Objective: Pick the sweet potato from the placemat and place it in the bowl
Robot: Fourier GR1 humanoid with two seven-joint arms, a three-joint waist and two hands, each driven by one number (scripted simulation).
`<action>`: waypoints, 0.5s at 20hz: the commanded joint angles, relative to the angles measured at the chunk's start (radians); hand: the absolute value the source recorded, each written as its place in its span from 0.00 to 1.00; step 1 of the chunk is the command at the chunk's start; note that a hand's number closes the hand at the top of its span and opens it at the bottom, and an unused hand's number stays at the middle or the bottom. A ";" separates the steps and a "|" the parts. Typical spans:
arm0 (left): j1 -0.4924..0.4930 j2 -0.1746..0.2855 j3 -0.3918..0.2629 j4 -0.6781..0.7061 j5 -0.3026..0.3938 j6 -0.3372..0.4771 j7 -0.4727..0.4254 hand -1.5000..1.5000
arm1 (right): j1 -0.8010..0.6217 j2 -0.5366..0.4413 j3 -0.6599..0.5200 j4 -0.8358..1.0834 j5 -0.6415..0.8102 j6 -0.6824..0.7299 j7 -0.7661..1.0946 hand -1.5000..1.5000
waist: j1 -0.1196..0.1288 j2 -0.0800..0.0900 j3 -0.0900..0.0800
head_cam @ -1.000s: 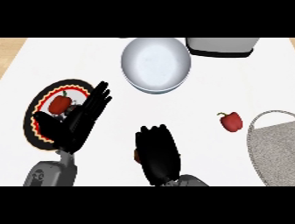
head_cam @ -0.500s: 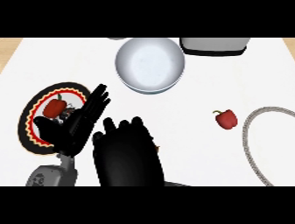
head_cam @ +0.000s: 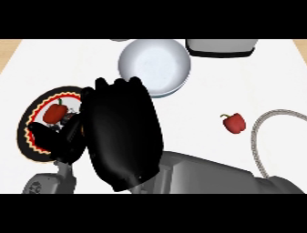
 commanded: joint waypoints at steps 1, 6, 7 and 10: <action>-0.046 0.008 0.022 0.011 0.016 -0.010 0.017 0.50 | -0.116 0.006 -0.091 0.168 -0.012 -0.052 -0.012 1.00 | 0.002 0.003 0.000; -0.011 -0.003 0.012 0.068 -0.008 -0.027 -0.068 0.50 | -0.054 -0.015 -0.209 0.273 -0.003 -0.125 -0.198 1.00 | -0.007 0.004 0.000; -0.013 -0.045 -0.032 0.005 -0.038 0.032 -0.011 0.50 | -0.107 0.006 -0.218 0.346 -0.013 -0.176 -0.206 1.00 | 0.002 0.004 0.001; 0.016 -0.012 -0.040 -0.070 -0.017 0.001 0.045 0.50 | -0.144 0.006 -0.281 0.567 0.004 -0.270 -0.344 1.00 | 0.024 0.008 0.000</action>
